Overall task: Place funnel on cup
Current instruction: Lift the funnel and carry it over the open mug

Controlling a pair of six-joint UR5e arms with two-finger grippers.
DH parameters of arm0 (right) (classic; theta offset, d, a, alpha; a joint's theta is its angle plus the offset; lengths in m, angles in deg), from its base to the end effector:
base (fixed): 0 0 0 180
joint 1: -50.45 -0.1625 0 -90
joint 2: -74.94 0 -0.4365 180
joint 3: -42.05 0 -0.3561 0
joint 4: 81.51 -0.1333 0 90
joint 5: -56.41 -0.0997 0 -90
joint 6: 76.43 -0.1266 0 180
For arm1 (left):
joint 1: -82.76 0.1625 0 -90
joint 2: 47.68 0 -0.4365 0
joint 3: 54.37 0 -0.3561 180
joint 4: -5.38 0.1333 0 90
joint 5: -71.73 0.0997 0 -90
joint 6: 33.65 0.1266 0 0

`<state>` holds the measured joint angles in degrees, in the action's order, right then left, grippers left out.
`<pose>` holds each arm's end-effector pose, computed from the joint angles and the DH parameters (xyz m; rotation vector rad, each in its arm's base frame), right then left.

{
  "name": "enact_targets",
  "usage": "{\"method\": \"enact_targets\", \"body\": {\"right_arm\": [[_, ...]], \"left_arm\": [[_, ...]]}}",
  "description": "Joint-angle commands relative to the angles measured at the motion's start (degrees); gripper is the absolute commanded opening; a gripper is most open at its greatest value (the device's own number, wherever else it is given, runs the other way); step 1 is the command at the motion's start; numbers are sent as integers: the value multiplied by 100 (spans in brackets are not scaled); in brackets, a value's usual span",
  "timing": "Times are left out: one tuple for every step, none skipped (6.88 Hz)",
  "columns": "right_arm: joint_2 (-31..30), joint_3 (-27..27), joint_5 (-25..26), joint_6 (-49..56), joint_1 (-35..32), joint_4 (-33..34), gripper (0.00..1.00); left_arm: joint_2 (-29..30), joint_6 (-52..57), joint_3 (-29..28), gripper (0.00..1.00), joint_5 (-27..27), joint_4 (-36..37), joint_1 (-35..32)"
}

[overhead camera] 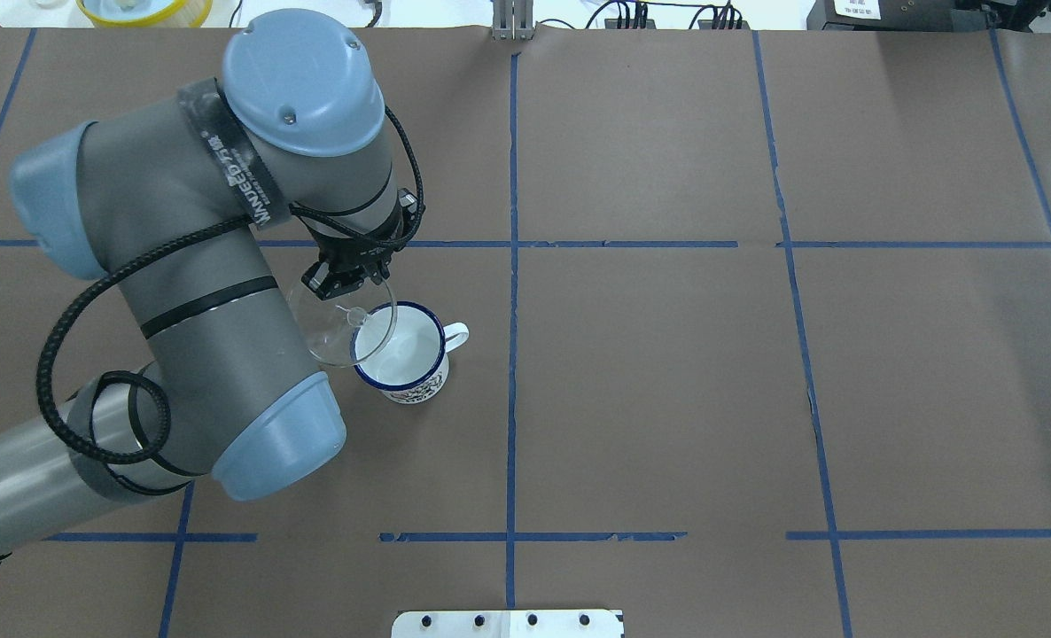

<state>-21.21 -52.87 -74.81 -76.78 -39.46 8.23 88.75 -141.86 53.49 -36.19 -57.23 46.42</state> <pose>0.0492 -0.4074 0.7010 -0.0190 -0.7193 0.0104 0.4458 -0.4451 0.1790 -0.2032 0.6979 -0.8106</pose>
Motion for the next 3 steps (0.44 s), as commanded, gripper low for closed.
{"method": "enact_targets", "body": {"right_arm": [[0, 0, 0, 0, 0, 0, 100], [0, 0, 0, 0, 0, 0, 100], [0, 0, 0, 0, 0, 0, 100]], "left_arm": [[374, 212, -587, 0, -212, 56, 39], [541, 256, -991, 0, -221, 12, 39], [543, 257, -1108, 0, -221, -49, 134]]}}
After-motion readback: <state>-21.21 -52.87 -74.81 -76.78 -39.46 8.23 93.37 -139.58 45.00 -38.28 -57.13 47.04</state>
